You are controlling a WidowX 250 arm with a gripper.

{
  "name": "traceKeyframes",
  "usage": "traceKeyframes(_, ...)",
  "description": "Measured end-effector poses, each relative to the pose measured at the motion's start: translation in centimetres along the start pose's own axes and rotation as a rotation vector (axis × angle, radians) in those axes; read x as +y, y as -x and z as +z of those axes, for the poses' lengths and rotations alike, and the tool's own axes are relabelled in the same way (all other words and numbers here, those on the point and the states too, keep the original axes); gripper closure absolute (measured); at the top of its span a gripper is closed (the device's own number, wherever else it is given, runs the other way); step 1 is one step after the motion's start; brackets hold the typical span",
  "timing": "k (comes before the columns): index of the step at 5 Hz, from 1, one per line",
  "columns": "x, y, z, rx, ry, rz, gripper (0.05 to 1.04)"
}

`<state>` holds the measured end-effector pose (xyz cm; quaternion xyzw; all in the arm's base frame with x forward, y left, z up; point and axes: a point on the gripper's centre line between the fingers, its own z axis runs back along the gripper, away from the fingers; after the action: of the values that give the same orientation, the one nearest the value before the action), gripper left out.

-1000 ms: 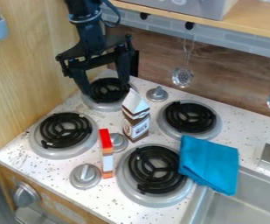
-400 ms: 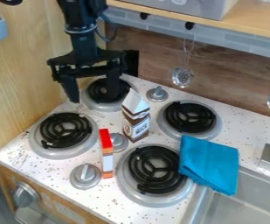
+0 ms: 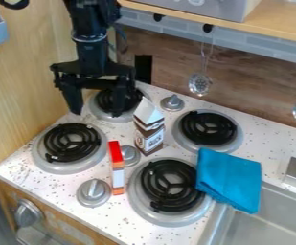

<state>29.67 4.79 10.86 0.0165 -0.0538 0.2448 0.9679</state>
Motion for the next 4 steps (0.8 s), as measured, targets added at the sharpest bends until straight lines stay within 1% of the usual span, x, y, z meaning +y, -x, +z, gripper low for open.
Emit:
traceKeyframes(1, 0.43, 0.17, -0.32, -0.002, -0.023, -0.065, 0.083)
traceKeyframes(3, 0.57, 0.42, -0.45, 0.012, -0.030, -0.176, 0.083)
traceKeyframes(4, 0.75, 0.80, -0.44, 0.039, -0.033, -0.236, 0.083)
